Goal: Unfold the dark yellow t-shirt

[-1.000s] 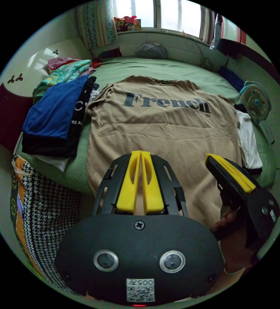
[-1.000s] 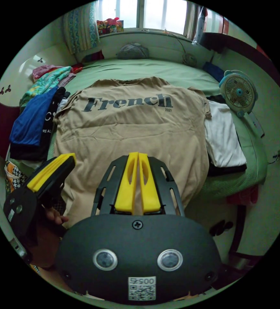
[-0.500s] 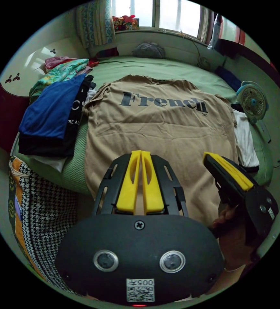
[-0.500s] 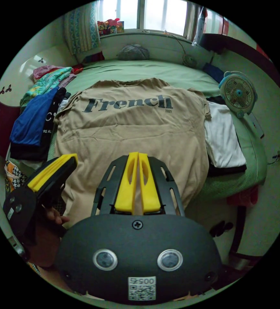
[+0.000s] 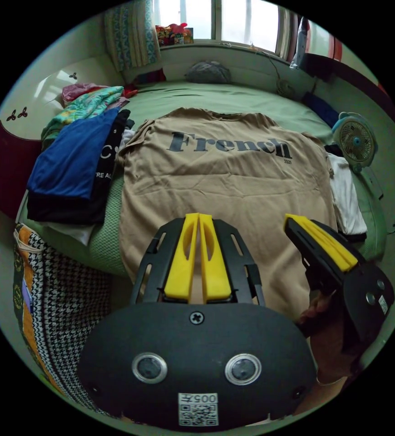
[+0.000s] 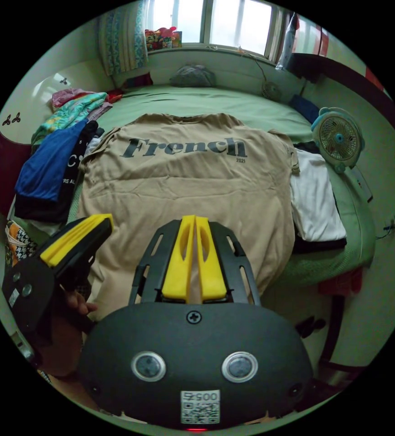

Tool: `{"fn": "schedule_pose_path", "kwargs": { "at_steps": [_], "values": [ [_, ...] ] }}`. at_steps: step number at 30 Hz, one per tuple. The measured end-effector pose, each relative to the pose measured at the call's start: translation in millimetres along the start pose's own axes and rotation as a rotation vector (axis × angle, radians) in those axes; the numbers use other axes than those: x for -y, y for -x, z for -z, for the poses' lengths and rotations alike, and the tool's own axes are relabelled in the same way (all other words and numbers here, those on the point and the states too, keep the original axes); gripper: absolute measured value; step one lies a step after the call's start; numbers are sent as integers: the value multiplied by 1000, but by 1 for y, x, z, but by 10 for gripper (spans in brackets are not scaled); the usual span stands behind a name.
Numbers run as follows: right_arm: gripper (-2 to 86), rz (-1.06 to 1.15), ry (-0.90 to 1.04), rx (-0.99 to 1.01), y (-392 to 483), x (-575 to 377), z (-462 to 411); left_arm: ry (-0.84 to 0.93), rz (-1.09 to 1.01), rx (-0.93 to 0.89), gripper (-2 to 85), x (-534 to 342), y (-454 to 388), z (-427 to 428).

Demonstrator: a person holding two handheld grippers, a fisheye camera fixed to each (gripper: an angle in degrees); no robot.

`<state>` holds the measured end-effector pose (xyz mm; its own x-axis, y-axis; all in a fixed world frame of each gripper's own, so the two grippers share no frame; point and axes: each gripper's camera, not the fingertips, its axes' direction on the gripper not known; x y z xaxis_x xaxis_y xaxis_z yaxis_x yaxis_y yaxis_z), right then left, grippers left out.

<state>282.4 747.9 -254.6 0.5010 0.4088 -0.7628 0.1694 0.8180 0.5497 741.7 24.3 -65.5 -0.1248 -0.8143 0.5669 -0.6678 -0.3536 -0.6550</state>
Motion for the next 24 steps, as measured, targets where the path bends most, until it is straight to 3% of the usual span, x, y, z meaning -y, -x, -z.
{"fn": "schedule_pose_path", "kwargs": {
  "at_steps": [24],
  "values": [
    [-9, -9, 5, -2, 5, 9, -7, -22, 20, 5, -5, 13, -3, 5]
  ]
}}
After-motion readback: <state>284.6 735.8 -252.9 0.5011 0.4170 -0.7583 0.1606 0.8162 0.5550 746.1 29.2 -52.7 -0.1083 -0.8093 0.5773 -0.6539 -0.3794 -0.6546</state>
